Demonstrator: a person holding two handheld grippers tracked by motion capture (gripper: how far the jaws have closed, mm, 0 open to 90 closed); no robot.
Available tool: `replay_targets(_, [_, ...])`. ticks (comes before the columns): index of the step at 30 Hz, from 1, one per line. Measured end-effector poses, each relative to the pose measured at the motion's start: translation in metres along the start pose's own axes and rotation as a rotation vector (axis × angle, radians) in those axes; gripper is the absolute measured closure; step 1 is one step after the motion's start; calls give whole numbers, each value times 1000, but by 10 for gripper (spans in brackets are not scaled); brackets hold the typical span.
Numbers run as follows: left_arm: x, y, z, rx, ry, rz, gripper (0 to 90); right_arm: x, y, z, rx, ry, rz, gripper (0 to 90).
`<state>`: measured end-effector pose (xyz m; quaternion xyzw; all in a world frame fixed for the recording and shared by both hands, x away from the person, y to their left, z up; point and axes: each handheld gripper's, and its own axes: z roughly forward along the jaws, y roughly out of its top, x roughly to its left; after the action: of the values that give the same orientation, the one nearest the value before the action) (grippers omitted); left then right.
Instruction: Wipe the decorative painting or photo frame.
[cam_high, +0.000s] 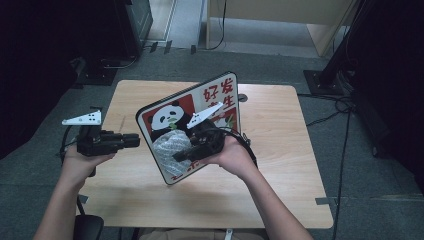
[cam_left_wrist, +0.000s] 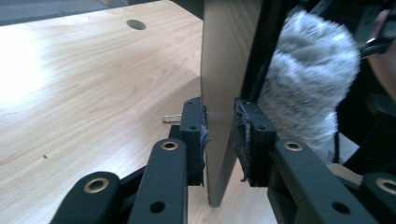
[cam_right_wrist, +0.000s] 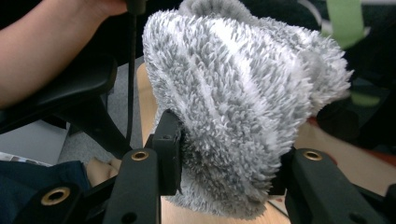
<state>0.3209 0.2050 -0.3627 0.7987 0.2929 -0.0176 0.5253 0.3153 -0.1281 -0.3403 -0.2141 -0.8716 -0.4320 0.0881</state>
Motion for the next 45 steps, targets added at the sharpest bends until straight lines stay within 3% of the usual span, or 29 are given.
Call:
replay_targets(8, [4, 2, 8, -2, 24, 7, 778, 6, 19, -5, -19, 6, -28, 600])
replay_targets(30, [1, 9, 23, 3, -11, 25, 790, 30, 87, -28, -93, -20, -105, 597])
replay_targets(45, [1, 9, 23, 4, -15, 24, 790, 23, 86, -20, -79, -8, -99, 597])
